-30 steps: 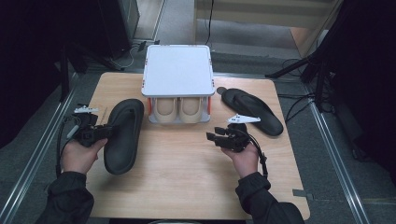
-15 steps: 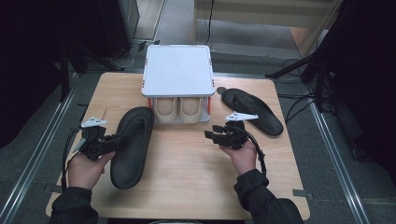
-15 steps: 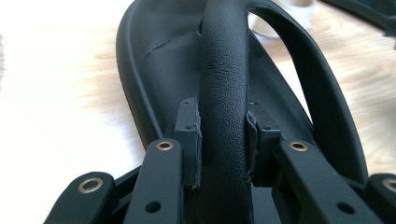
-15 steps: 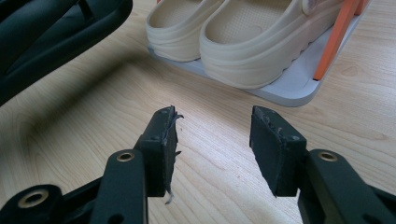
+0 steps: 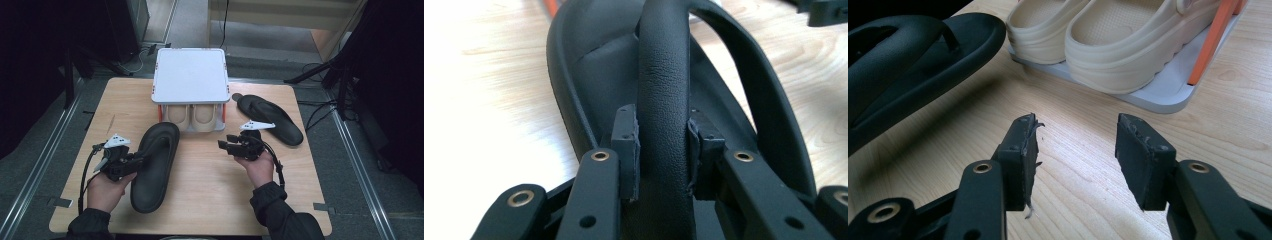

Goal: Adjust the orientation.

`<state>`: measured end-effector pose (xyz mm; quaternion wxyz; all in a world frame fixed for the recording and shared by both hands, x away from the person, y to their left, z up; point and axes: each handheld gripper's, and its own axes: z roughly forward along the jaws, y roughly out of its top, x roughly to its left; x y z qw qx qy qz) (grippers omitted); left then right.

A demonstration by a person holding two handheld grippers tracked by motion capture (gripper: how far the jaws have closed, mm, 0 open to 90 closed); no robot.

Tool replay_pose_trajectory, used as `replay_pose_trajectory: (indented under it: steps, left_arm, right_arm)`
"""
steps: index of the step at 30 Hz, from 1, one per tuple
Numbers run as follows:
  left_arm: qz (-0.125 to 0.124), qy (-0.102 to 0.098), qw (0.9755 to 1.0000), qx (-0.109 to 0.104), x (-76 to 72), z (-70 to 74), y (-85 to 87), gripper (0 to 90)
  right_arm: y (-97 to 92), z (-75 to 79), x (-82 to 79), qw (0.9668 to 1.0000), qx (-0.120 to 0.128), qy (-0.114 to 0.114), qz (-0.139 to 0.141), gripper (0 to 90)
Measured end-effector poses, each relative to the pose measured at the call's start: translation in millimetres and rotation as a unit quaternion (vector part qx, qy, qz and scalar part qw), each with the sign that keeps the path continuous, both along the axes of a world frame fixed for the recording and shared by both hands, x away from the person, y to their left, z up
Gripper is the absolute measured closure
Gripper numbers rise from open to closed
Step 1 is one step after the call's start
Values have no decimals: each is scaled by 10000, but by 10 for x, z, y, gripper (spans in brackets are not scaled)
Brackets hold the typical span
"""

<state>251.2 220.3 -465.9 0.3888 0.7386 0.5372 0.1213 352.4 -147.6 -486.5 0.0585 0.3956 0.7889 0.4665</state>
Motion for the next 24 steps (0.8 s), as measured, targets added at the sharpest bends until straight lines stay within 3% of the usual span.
replay_pose_trajectory:
  steps: [5,13,24]
  left_arm:
    - [-173,87,9998,-60,-5,-58,-95,713]
    - [-254,169,9995,-30,61,-222,-247,711]
    - [-460,402,9979,209,155,-439,-430,692]
  right_arm:
    - [0,0,-2,10000,6,2,-2,520]
    - [16,-6,-12,10000,-19,11,20,520]
    - [60,-19,-32,9999,-91,24,107,521]
